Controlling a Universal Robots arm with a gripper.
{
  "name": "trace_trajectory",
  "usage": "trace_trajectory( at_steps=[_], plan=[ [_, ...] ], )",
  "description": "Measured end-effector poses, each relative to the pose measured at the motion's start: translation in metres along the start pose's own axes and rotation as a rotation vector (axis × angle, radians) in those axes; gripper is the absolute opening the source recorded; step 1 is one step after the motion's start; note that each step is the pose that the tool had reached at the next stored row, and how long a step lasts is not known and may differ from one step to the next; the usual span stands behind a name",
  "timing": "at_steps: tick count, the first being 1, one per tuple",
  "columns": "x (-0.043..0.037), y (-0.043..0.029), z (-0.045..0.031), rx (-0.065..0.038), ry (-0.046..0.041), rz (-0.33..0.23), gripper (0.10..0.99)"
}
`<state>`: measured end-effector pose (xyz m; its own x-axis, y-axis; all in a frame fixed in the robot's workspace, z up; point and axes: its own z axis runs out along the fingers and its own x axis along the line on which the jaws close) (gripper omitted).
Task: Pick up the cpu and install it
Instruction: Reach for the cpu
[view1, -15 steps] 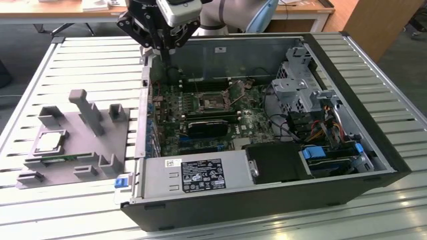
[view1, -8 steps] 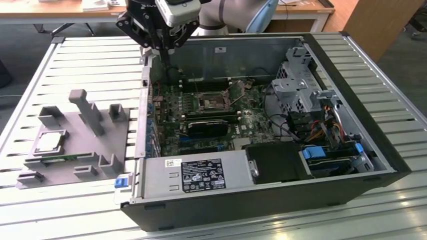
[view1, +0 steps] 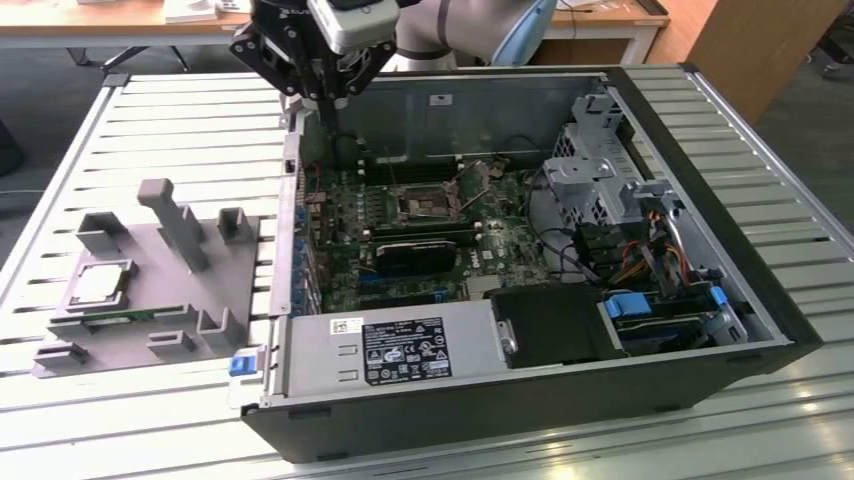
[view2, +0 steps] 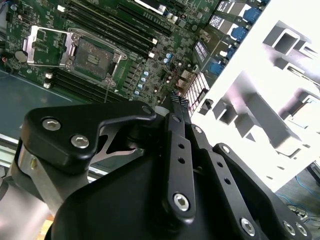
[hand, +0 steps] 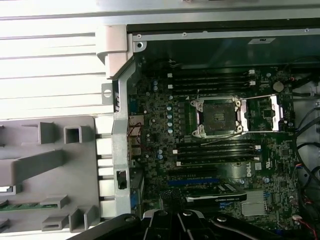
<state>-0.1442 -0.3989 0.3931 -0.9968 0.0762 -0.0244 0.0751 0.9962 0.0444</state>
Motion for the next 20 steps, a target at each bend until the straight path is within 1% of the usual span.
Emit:
trace_trajectory(
  at_steps=[8, 10, 14, 16, 20],
  plan=[
    [0.0018, -0.0001, 0.0000, 0.000, 0.0000, 0.000, 0.106],
    [0.0046, -0.0003, 0.0000, 0.000, 0.0000, 0.000, 0.106],
    [0.0052, -0.0004, 0.0000, 0.000, 0.0000, 0.000, 0.106],
    [0.0090, -0.0007, 0.0001, 0.000, 0.0000, 0.000, 0.106],
    [0.0097, -0.0008, 0.0001, 0.000, 0.0000, 0.000, 0.106]
  ],
)
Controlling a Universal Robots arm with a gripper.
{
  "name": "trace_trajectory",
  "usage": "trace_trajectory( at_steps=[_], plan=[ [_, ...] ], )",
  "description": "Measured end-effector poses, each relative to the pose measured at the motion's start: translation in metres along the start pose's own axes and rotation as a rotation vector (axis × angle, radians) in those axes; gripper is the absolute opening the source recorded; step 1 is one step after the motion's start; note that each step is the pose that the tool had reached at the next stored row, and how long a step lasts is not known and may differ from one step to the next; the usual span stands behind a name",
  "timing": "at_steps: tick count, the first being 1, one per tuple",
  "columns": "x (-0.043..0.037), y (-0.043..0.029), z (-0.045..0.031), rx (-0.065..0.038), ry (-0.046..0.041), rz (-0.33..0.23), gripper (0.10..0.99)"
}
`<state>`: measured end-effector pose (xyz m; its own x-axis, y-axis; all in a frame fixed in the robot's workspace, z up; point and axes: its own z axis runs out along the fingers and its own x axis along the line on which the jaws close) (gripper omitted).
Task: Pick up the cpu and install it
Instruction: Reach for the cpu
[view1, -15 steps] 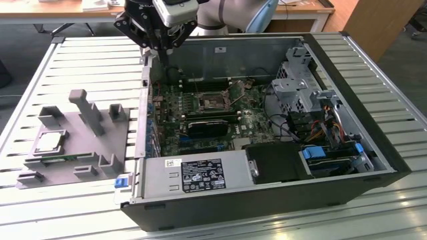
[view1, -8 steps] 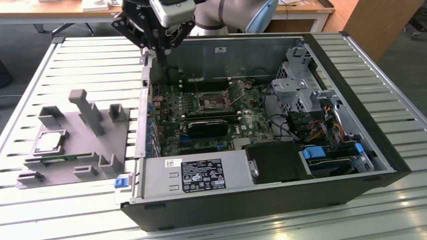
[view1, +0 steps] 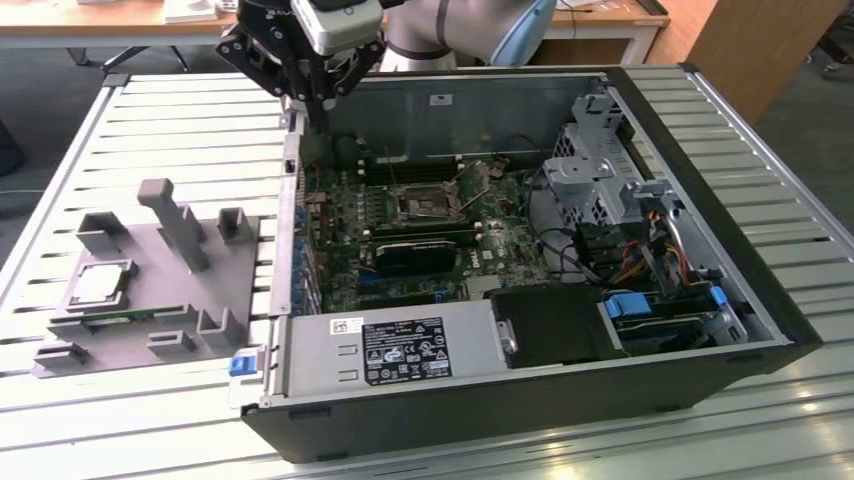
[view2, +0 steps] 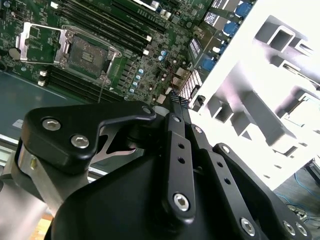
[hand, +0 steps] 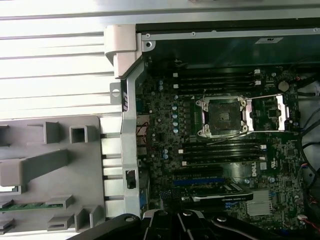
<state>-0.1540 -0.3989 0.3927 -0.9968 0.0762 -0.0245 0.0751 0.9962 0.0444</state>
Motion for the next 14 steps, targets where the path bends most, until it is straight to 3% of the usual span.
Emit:
trace_trajectory(
  at_steps=[2, 14],
  plan=[
    [0.0043, -0.0003, 0.0001, 0.000, 0.0000, 0.000, 0.106],
    [0.0070, -0.0005, 0.0001, 0.000, 0.0000, 0.000, 0.106]
  ],
)
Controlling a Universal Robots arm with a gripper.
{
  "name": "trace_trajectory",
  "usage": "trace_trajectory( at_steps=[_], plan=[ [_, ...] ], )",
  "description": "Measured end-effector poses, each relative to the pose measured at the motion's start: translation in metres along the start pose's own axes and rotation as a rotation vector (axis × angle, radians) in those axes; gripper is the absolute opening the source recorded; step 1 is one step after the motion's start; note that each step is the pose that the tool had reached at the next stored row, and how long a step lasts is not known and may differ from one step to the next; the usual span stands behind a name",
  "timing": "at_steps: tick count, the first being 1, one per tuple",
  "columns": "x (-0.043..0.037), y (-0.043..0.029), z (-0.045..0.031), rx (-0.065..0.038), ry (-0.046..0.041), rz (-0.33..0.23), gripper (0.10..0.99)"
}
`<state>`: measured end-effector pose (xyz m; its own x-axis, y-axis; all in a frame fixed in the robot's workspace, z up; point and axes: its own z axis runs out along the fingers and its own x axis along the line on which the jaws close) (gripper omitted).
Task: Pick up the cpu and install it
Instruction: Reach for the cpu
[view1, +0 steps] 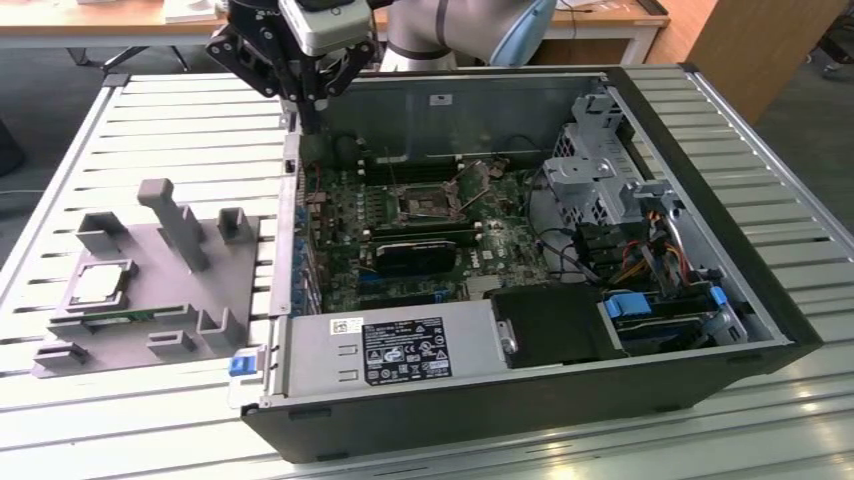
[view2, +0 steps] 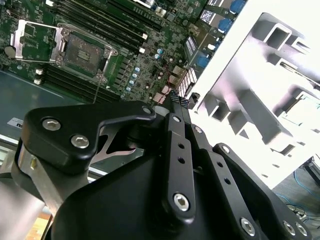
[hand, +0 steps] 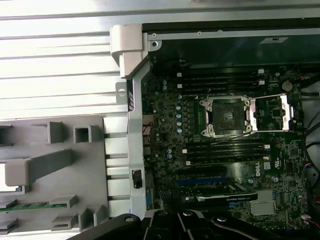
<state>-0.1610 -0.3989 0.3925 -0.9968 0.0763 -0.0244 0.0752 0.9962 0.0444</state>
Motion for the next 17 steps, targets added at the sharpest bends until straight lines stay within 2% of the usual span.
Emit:
trace_trajectory(
  at_steps=[17],
  plan=[
    [0.0071, -0.0006, 0.0005, 0.000, 0.0013, 0.000, 0.106]
  ],
)
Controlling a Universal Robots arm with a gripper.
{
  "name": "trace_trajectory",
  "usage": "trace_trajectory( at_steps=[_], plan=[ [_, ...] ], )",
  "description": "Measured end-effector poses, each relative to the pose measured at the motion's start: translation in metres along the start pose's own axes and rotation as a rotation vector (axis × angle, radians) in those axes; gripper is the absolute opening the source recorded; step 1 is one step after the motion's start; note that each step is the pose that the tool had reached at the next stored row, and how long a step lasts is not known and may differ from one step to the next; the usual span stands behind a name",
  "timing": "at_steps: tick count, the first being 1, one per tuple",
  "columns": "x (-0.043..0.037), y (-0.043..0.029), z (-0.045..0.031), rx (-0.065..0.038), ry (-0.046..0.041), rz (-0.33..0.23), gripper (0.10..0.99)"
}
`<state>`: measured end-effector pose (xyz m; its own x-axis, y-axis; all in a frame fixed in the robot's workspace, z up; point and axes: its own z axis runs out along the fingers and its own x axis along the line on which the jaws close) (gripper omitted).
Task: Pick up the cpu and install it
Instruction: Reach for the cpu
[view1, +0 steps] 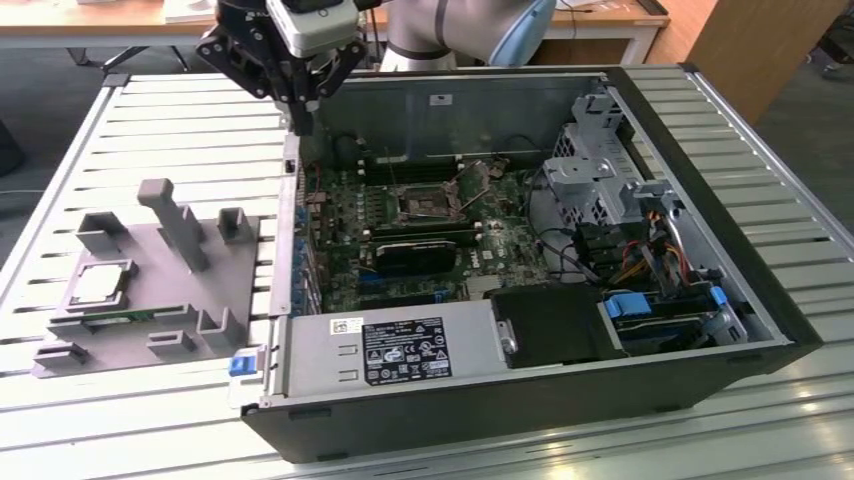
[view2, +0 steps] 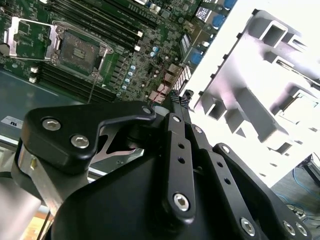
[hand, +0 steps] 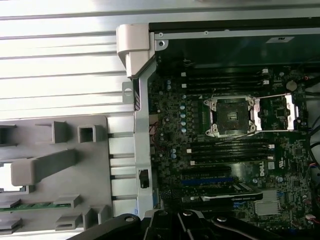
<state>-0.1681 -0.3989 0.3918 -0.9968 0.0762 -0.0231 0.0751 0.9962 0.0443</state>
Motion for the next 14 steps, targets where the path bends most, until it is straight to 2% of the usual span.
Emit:
trace_trajectory(
  at_steps=[14],
  plan=[
    [0.0064, -0.0005, 0.0009, 0.000, 0.0031, 0.000, 0.106]
  ],
)
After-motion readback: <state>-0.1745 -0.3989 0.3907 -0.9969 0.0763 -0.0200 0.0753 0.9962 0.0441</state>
